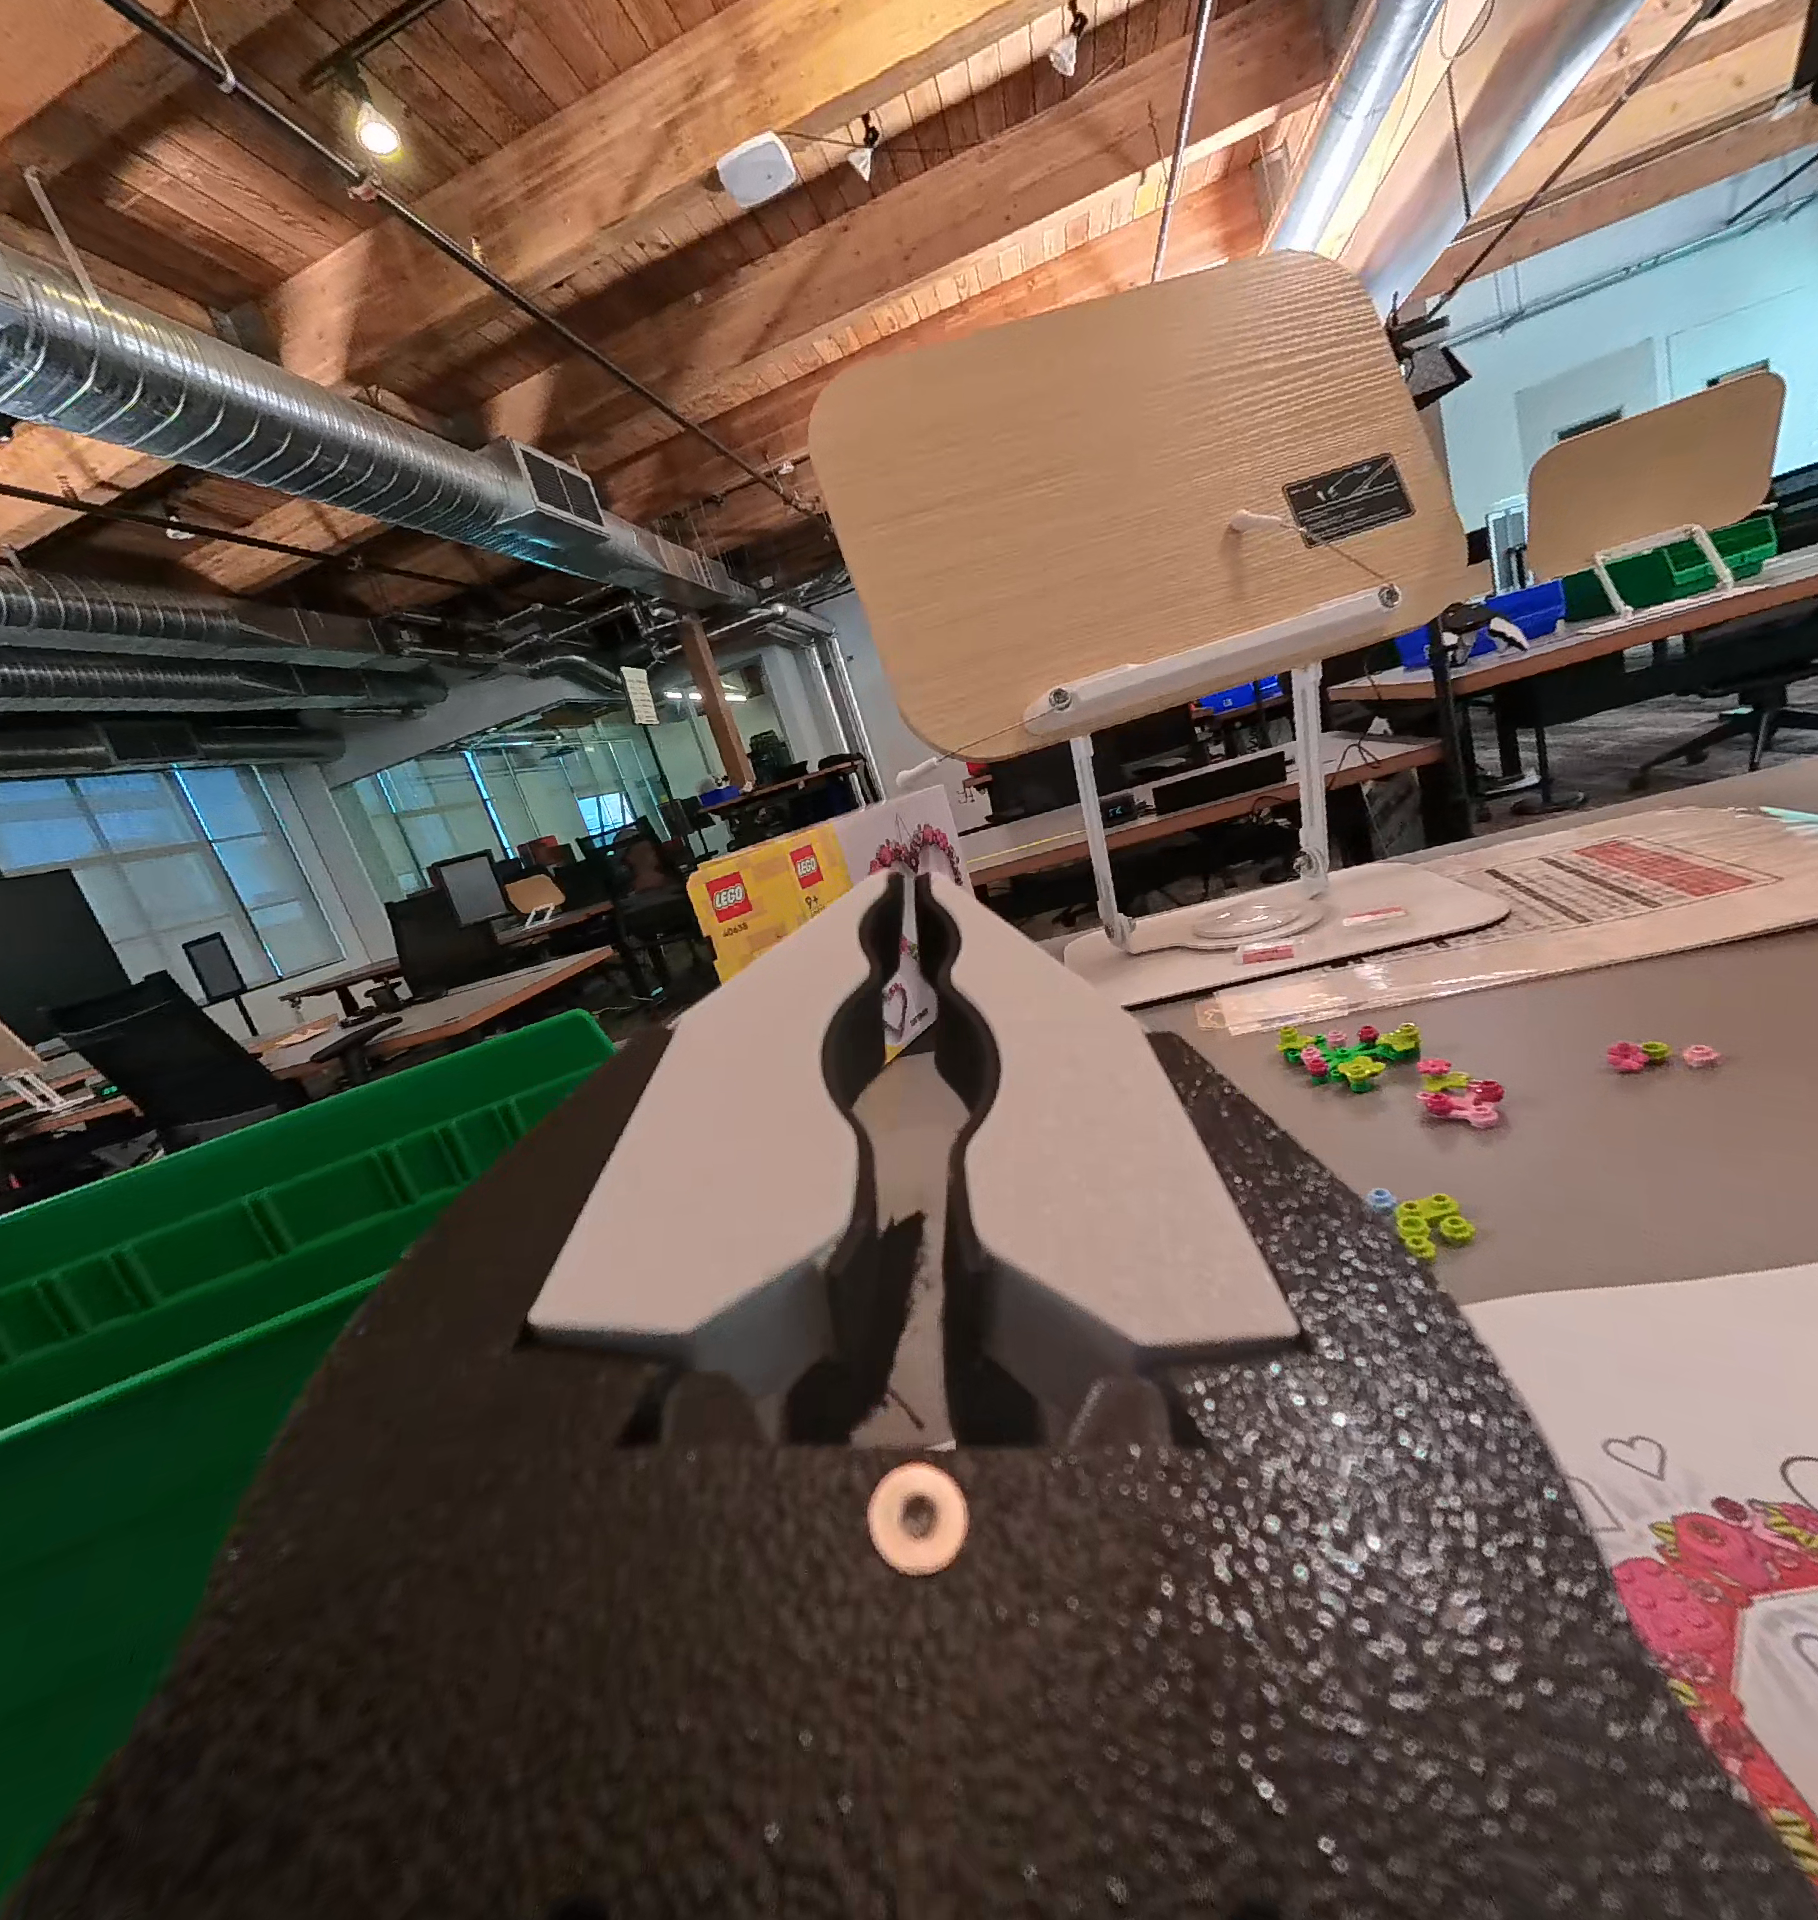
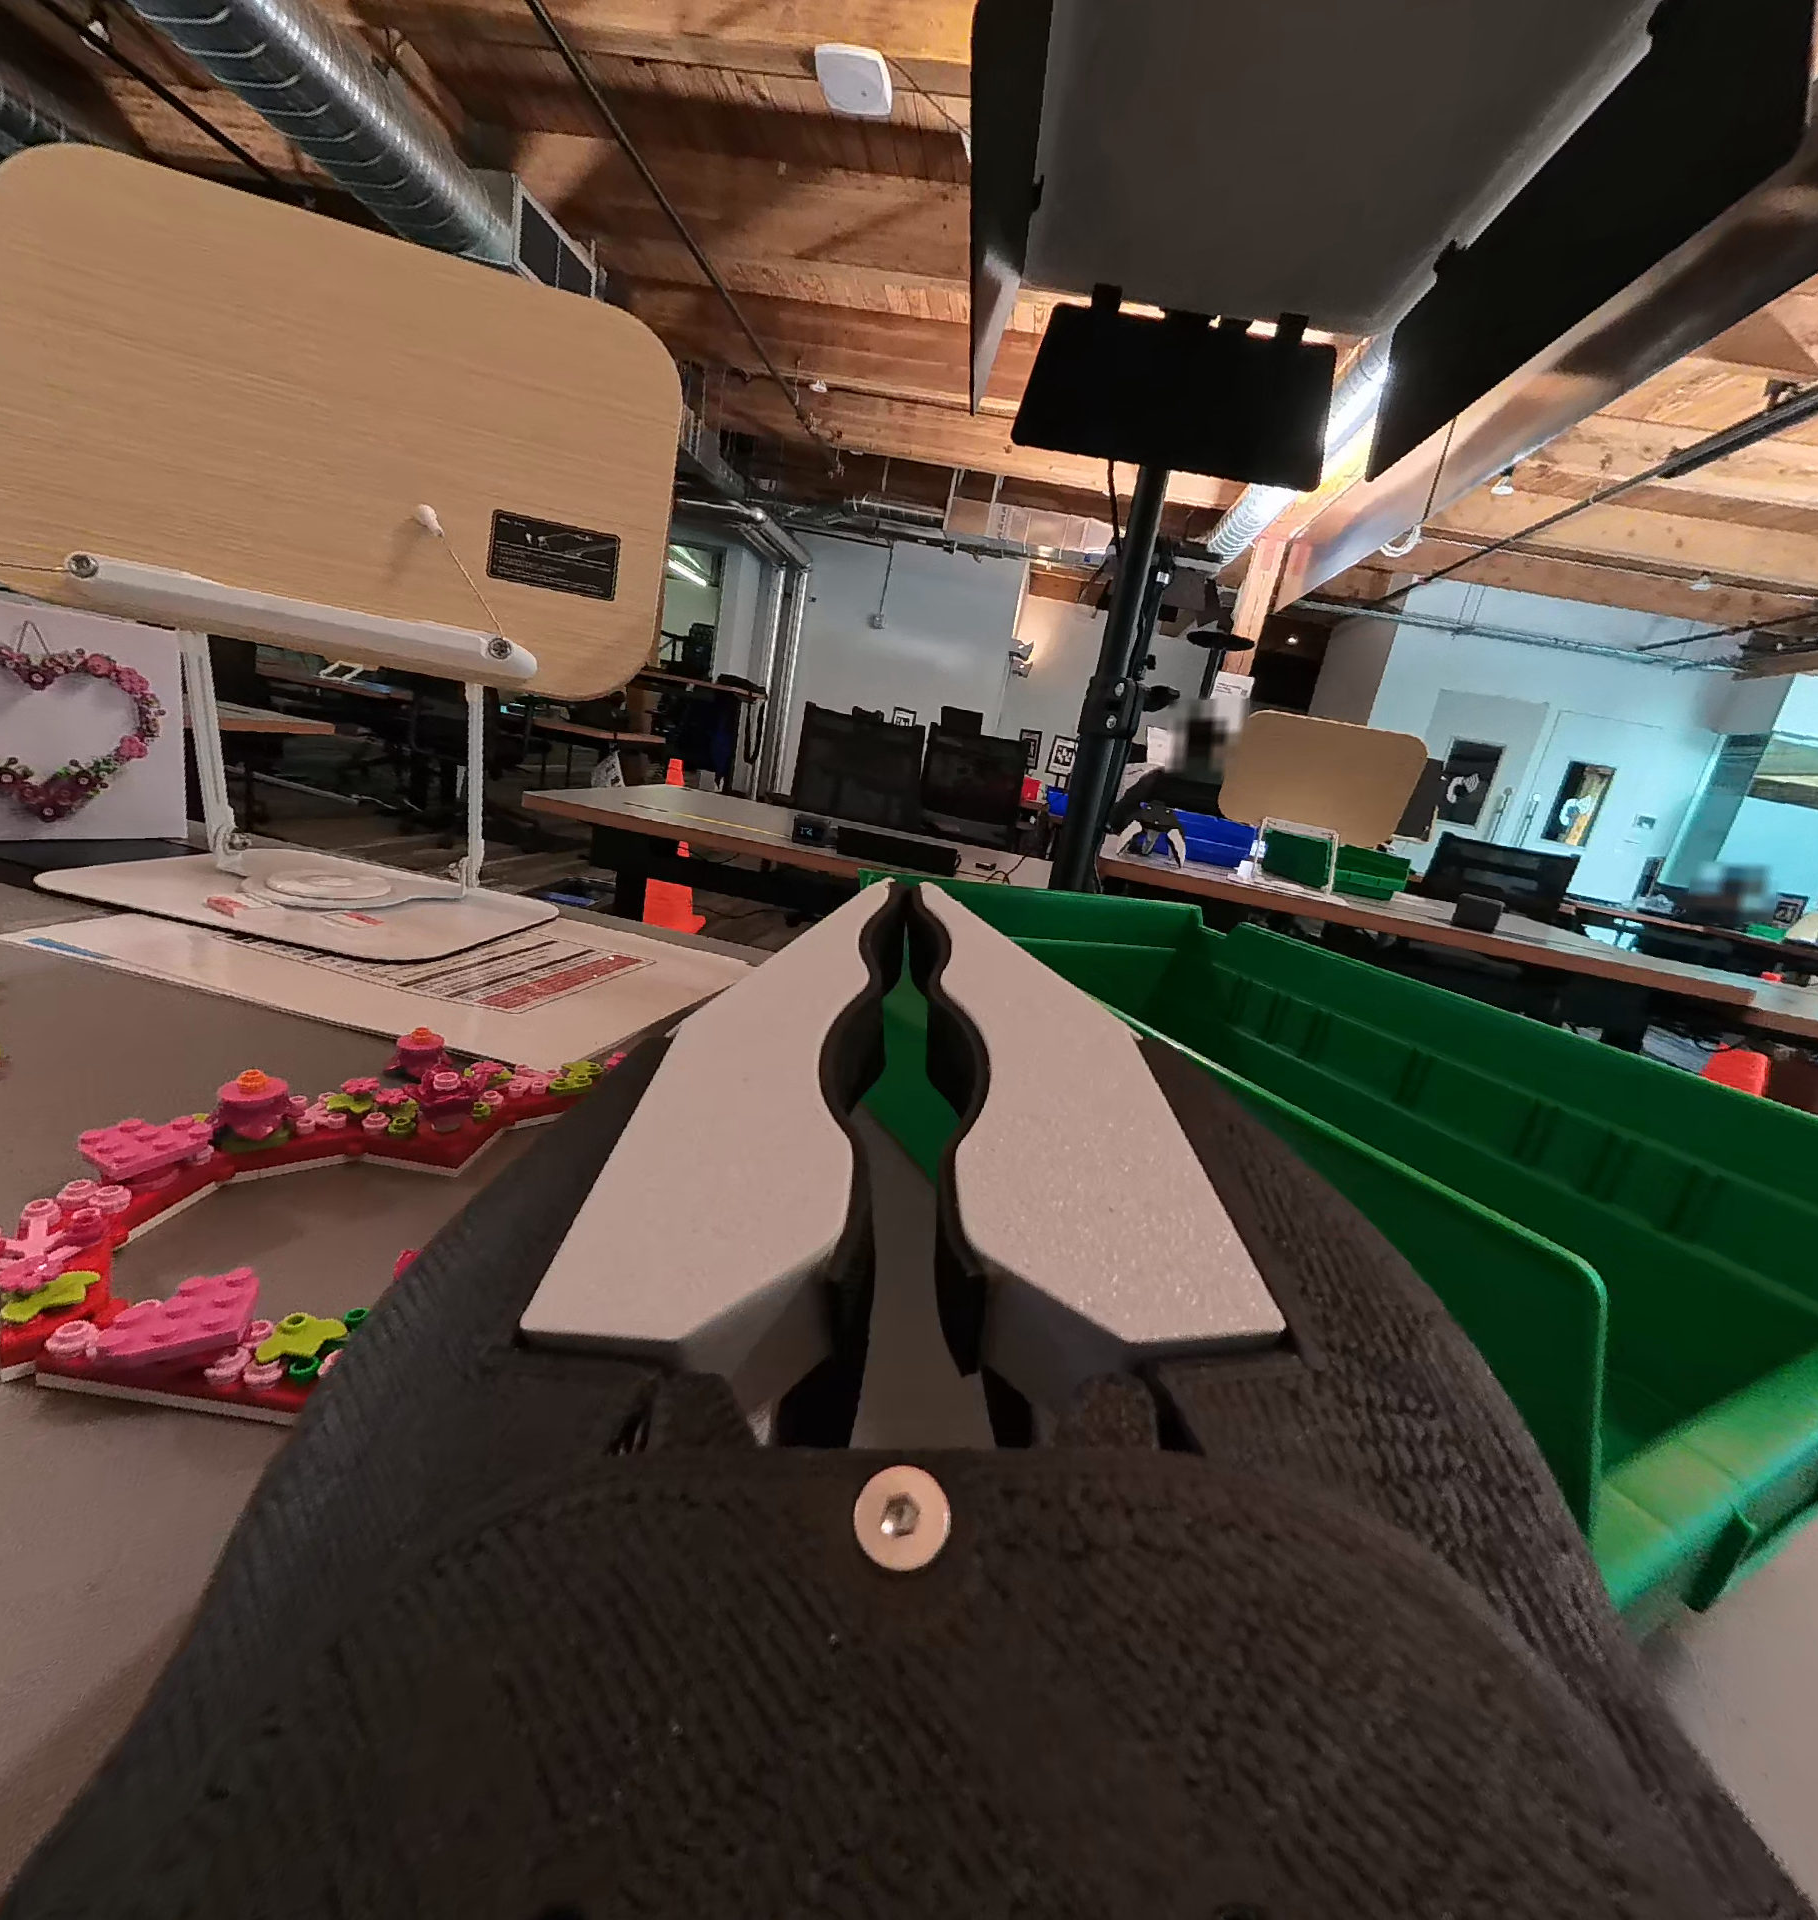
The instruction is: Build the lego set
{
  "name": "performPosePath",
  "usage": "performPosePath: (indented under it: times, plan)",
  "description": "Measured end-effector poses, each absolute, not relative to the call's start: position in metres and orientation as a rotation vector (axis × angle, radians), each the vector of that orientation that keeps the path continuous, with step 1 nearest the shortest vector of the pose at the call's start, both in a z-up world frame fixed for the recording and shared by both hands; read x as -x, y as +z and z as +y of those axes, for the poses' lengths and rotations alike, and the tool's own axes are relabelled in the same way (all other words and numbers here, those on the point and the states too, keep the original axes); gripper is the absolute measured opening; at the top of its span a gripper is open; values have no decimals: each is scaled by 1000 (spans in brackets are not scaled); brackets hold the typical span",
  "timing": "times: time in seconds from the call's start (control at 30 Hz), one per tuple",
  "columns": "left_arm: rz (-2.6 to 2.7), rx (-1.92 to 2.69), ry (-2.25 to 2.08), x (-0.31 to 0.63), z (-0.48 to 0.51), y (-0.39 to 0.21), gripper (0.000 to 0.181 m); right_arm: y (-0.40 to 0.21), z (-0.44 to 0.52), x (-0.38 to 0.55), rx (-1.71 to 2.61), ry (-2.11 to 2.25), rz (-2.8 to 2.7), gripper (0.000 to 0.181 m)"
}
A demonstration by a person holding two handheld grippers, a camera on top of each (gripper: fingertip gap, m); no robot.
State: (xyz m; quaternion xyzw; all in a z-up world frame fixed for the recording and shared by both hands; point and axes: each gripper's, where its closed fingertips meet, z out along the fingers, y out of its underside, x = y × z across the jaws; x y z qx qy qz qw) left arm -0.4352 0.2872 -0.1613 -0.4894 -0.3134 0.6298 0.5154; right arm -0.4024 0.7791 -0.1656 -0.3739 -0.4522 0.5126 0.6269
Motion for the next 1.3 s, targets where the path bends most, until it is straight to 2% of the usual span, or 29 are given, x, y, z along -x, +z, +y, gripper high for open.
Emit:
performPosePath:
  times: [1.3]
  plan:
    - [-742, 1052, 1337, 431, 285, -151, 0, -168, 767, 400, 793, 1132, -1097, 0]
